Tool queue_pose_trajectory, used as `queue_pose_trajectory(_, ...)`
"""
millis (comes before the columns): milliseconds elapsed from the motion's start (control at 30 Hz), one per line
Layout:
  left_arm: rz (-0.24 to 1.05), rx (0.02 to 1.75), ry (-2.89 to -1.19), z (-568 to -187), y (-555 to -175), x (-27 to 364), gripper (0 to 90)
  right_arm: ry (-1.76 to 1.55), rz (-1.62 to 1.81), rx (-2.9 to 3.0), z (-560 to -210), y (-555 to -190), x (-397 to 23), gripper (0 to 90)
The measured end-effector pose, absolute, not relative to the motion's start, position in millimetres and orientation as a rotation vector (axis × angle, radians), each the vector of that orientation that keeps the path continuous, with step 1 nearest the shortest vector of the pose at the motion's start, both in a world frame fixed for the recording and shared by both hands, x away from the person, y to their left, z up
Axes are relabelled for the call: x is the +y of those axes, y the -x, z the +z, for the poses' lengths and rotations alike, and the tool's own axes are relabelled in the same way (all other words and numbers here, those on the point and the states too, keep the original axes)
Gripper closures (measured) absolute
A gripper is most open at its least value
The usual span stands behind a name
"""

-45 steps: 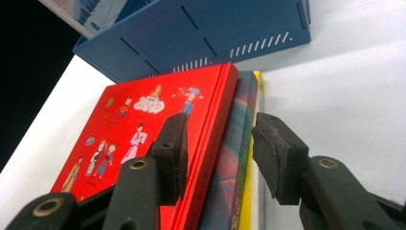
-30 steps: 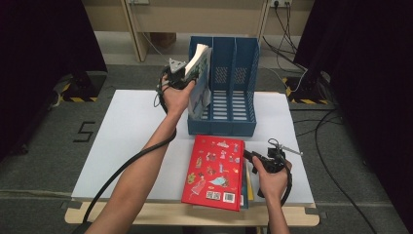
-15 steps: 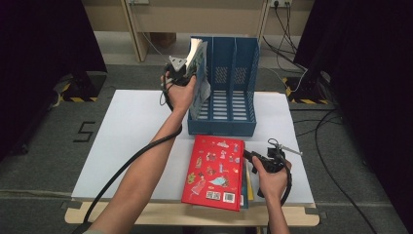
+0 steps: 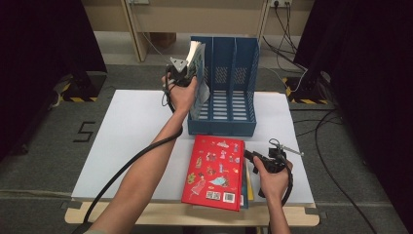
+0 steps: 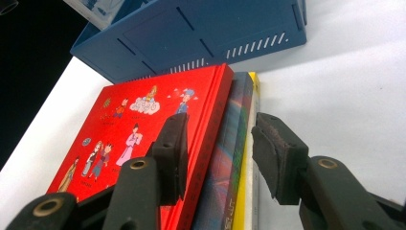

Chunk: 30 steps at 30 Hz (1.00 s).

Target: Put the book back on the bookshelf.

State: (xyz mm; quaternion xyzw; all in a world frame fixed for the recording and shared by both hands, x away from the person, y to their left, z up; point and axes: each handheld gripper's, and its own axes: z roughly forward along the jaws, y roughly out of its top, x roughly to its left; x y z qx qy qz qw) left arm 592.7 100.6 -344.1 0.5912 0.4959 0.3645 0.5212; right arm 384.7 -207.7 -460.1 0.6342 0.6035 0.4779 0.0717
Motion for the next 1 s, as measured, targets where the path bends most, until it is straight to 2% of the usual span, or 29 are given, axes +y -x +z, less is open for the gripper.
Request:
queue_pose_trajectory(367, 0.823, 1.178, -1.423, -339, -584, 104, 57.8, -1.895, 1.43, 1.815, -458, -384, -208, 56.6)
queue_pose_trajectory(600, 0.782, 1.174, -1.412, -336, -575, 110, 45.1, -1.89, 1.431, 1.813, -457, -384, -208, 56.4)
queue_pose_trajectory(1000, 0.712, 1.171, -1.44, -332, -552, 118, 37.9, -1.884, 1.438, 1.818, -451, -384, -203, 55.9)
